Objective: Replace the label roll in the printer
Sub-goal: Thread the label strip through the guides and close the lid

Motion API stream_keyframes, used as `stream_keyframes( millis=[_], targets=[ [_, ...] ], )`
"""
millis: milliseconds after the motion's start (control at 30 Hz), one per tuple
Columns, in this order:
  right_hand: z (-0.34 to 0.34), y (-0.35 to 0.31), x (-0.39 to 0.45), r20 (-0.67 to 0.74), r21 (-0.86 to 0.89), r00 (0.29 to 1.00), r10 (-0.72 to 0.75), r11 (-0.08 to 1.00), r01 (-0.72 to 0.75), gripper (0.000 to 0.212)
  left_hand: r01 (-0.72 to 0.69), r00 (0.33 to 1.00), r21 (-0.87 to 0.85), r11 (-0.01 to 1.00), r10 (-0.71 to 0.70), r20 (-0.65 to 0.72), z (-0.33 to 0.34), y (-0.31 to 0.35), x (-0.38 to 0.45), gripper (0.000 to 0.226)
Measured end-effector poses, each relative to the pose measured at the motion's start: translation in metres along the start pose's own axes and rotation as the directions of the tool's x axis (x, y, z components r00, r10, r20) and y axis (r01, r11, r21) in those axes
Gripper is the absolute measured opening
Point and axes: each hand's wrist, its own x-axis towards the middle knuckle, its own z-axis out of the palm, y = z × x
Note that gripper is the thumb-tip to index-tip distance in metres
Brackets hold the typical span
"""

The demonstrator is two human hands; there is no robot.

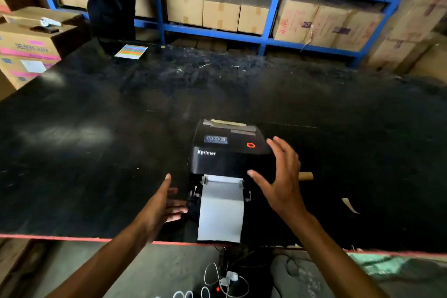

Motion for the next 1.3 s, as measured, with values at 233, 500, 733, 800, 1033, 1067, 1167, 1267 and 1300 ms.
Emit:
stream_keyframes(
  millis=[233,500,733,800,1033,1067,1167,1267,1300],
  targets=[
    [0.018,0.018,-0.053,0.204,-0.18,0.978,0.032,0.984,0.005,0.093,-0.077,0.995,0.156,0.985,0.065,0.076,0.006,0.016,-0.016,0.098],
    [0.027,0.016,-0.053,0.306,0.339,0.78,0.545,0.704,-0.624,0.082,-0.165,0.986,0.264,0.95,0.152,0.068,0.014,0.014,-0.017,0.086],
    [0.041,0.001,-0.07,0.424,0.592,0.683,0.595,0.389,-0.706,0.044,-0.203,0.979,0.274,0.94,0.189,0.077,0.012,0.004,-0.011,0.052],
    [0.044,0.0,-0.071,0.406,0.608,0.681,0.609,0.377,-0.699,0.048,-0.209,0.978,0.273,0.939,0.195,0.078,0.013,0.002,-0.008,0.039],
    [0.048,0.005,-0.071,0.392,0.62,0.693,0.605,0.382,-0.685,0.061,-0.287,0.957,0.291,0.913,0.259,0.132,0.005,0.003,0.004,0.043],
    [0.048,0.005,-0.072,0.392,0.62,0.694,0.603,0.384,-0.684,0.061,-0.292,0.955,0.286,0.913,0.263,0.134,0.005,0.003,0.004,0.045],
    [0.048,0.005,-0.074,0.379,0.621,0.699,0.607,0.393,-0.678,0.061,-0.303,0.952,0.273,0.913,0.277,0.129,0.006,0.001,0.003,0.059],
    [0.05,0.006,-0.073,0.381,0.627,0.697,0.607,0.385,-0.678,0.06,-0.315,0.948,0.275,0.908,0.287,0.138,0.006,0.0,0.005,0.056],
    [0.05,0.006,-0.073,0.38,0.628,0.699,0.606,0.385,-0.676,0.06,-0.318,0.947,0.281,0.906,0.289,0.14,0.006,-0.001,0.005,0.05]
  ],
)
